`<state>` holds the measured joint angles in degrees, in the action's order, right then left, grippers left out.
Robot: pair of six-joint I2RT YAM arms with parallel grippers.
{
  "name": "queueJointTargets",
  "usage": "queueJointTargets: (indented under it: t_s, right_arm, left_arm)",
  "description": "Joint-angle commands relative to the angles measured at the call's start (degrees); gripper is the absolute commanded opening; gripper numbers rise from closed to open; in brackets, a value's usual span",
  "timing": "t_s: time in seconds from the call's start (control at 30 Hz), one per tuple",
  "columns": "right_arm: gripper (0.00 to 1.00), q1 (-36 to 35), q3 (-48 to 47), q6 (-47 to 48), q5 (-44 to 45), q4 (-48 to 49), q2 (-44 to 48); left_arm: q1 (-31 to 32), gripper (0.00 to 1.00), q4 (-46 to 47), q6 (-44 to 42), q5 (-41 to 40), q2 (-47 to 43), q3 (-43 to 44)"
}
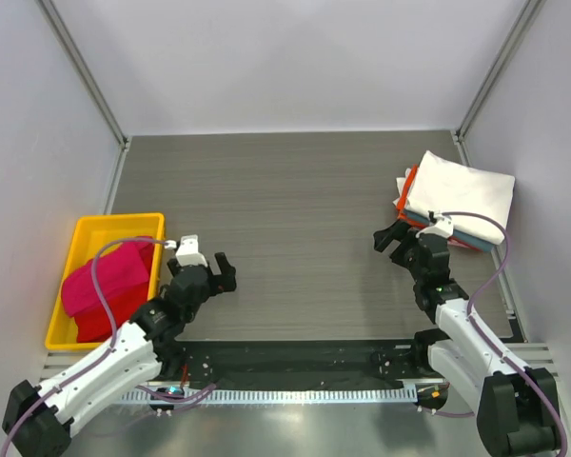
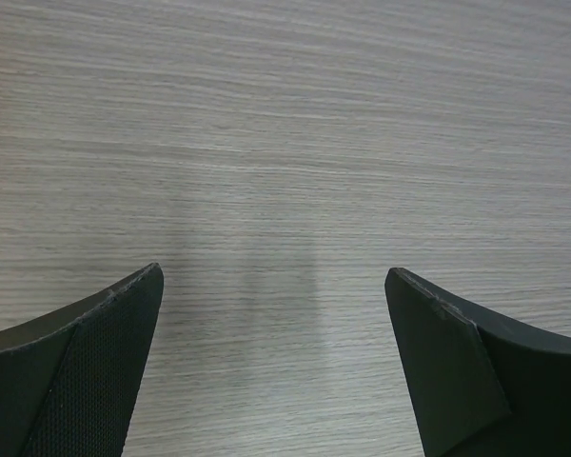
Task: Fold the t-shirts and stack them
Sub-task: Grab the tshirt from the pile
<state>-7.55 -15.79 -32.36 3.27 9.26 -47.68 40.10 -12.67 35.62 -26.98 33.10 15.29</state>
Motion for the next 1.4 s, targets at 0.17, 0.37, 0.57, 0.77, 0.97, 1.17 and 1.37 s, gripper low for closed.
queueJointTargets:
  t_s: [0.17,0.37,0.57,0.77,0.97,1.17,1.37]
  right_arm:
    - [1.0,-0.27,-0.03,-1.57,4.47,-0.73,0.75]
    - [0.99,-0.18,-0.47,-1.57,3.42,-0.56,-0.75]
    - [0.99,-0.18,-0.38,-1.48,2.45,-0.03,-1.54]
    - [0.98,-0.18,-0.56,-1.3,1.04,0.59,-2.33]
    - [0.98,-0.27,-0.47,-1.04,0.25,1.03,-2.42]
    - [0.98,-0.27,-0.47,-1.13,0.16,1.29,-2.59]
    - [0.98,-0.18,-0.29,-0.86,-0.28,1.38,-2.07]
  left_arm:
    - [-0.19,1.0,-13.07,15.08,0.43,8.74,13.35]
    - [-2.2,1.0,-26.58,24.75,-6.23,2.76,17.21]
    - [-14.13,0.87,-46.03,24.16,-10.89,8.37,34.16]
    - [-38.1,0.82,-48.34,13.97,-3.98,19.8,42.36]
    - [-55.56,0.86,-44.2,9.73,0.88,32.01,46.13]
    - [-58.2,0.83,-38.06,12.63,2.63,41.84,47.29]
    - [-62.24,0.81,-31.91,17.82,11.07,52.23,47.38]
